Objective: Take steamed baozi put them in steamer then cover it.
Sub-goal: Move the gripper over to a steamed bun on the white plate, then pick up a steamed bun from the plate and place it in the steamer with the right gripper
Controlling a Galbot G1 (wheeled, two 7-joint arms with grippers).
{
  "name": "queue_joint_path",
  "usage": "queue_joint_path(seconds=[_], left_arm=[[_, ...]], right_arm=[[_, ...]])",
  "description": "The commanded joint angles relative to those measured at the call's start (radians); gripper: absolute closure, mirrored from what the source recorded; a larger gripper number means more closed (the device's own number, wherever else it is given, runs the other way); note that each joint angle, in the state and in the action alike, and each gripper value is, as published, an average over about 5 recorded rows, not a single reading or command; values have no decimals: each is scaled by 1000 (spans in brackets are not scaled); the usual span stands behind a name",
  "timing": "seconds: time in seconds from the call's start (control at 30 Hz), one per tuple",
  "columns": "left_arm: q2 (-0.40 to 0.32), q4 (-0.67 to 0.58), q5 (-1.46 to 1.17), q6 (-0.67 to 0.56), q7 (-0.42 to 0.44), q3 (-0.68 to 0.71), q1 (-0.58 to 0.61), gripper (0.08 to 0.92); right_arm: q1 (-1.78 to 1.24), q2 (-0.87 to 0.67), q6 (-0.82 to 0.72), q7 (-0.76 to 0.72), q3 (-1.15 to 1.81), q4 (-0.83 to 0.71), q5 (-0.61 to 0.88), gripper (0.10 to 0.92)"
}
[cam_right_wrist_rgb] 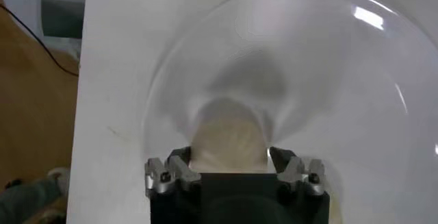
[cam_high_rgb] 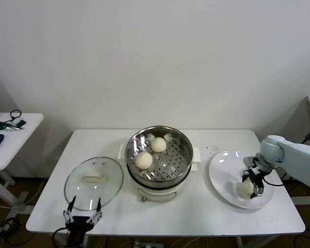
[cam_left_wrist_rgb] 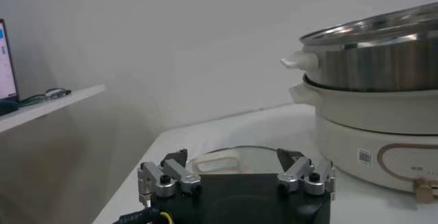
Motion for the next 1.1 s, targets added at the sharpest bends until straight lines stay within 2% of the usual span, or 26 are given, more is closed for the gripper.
queue_joint_path(seconds=[0.03,0.33,0.6,0.83,1.1], left_arm=[[1,-1,0,1,0,0,-1,177],[2,-3,-4,1,2,-4,4,177],[4,-7,-4,-2,3,-6,11,177],[5,-12,-3,-7,2,-9,24,177],[10,-28,-1,-3,3,-10,32,177]], right_arm=[[-1,13,4,-11,-5,-14,-6,307],[43,8,25,-6,-32,-1,3,338],[254,44,107,-12,-158,76,50,338],[511,156,245,-29,-279,131,75,338],[687,347,438,-36,-333,53,86,331]])
